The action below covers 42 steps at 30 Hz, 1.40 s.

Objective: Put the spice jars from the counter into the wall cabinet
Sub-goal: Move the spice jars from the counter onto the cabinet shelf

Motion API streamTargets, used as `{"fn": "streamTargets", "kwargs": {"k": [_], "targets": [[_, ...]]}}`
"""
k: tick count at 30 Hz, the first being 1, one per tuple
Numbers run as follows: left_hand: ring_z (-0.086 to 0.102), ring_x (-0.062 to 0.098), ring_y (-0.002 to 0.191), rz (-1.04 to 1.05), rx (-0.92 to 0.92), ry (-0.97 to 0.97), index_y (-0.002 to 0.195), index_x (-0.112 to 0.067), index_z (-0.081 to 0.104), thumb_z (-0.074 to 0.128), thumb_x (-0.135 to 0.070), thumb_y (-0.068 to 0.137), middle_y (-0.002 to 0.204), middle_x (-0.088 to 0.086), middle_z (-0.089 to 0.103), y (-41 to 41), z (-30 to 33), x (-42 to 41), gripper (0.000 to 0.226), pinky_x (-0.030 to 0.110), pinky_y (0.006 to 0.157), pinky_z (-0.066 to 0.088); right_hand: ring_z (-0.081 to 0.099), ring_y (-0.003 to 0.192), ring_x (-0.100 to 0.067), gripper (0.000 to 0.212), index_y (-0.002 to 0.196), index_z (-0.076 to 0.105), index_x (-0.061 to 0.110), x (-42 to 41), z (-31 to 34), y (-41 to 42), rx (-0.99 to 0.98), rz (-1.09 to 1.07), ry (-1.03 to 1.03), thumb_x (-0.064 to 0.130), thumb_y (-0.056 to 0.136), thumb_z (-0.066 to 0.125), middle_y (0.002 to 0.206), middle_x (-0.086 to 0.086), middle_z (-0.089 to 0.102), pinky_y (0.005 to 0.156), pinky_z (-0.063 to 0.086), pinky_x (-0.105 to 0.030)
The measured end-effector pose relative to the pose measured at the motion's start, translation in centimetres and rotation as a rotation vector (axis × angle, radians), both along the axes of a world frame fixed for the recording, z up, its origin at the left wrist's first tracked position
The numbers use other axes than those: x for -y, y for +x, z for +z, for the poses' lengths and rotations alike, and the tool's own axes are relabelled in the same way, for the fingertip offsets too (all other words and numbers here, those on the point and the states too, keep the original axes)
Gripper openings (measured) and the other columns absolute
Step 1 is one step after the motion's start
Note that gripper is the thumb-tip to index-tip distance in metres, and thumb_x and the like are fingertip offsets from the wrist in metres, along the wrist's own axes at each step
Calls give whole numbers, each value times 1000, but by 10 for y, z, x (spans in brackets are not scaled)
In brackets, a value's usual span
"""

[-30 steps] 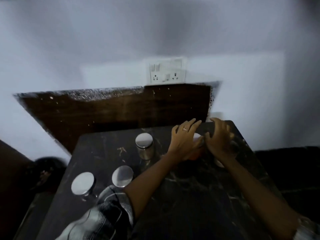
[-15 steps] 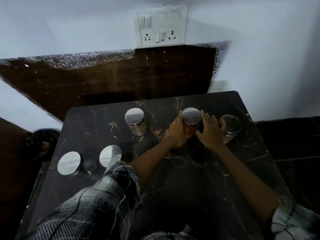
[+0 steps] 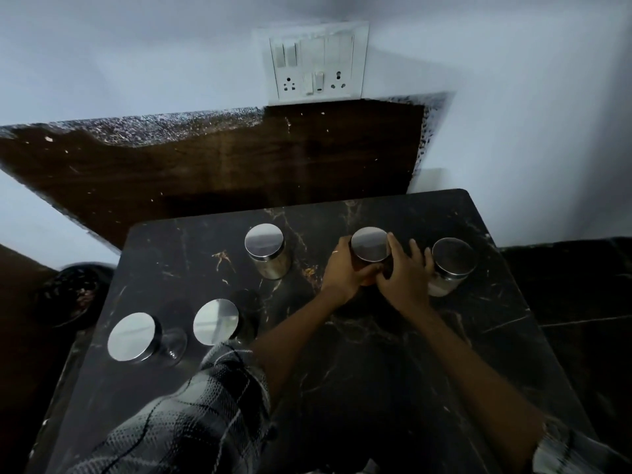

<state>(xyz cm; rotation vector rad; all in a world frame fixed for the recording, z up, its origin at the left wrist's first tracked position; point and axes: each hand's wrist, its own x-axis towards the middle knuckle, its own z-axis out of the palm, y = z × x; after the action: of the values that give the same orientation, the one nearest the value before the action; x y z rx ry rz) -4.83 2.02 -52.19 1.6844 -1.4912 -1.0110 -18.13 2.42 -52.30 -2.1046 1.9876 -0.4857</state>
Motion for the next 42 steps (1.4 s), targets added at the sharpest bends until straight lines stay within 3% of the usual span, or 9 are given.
{"fn": "streamTargets", "kwargs": {"k": [7,12,16,20,29,31,34,39,42], "targets": [[51,-1,107,54,-57,-145,122,-33,40,76,-48,68,123,-8,58,27,47,-8,67,24,95,43,37,133,-28,84,145,25,23,-7,49,26,204,19,-199,37,75,69,137,-6,50,109,27,-51],[55,-10,104,90,-130,-391,111,-50,40,80,-51,65,112,-26,56,50,116,-15,62,13,83,48,44,124,-23,84,144,30,19,-8,105,51,359,55,-431,37,73,71,131,-6,53,102,28,-43],[59,0,105,148,-229,-607,116,-33,48,81,-41,65,115,-14,60,63,183,-15,61,23,88,53,36,119,-11,81,144,31,26,-8,168,74,519,69,-566,38,73,68,126,-3,50,98,29,-39],[60,-6,99,174,-277,-738,113,-28,49,82,-35,68,109,-15,61,73,258,-15,56,14,79,53,39,120,-15,75,143,34,23,-7,244,93,600,134,-690,41,73,58,124,0,54,99,23,-32],[65,2,86,244,-332,-906,101,-23,55,72,-55,62,98,-9,65,86,397,-36,53,13,65,54,41,117,-17,75,144,31,27,-21,378,121,718,231,-851,42,76,58,120,-3,46,97,31,-31],[63,1,83,250,-339,-897,100,-21,56,71,-55,62,94,-10,64,90,414,-40,53,14,65,53,41,116,-13,75,143,28,34,-25,391,120,797,296,-816,42,78,65,117,4,40,97,36,-31],[64,14,85,236,-453,-777,102,-15,58,74,-50,72,95,0,66,97,435,-45,49,34,74,57,46,112,-5,80,140,25,42,-36,399,114,1176,387,-533,51,73,68,126,8,39,81,44,-21],[66,17,87,114,-633,-640,108,-9,61,63,-51,81,105,8,69,103,449,-56,50,29,63,57,61,111,-32,75,133,44,24,-42,379,111,1713,559,294,55,67,63,126,-14,60,95,46,-46],[68,28,96,93,-651,-642,114,-8,61,58,-53,83,111,15,69,99,449,-58,55,33,71,57,62,108,-40,94,127,48,15,-45,380,116,1853,690,426,49,49,86,119,-21,64,88,53,-48]]}}
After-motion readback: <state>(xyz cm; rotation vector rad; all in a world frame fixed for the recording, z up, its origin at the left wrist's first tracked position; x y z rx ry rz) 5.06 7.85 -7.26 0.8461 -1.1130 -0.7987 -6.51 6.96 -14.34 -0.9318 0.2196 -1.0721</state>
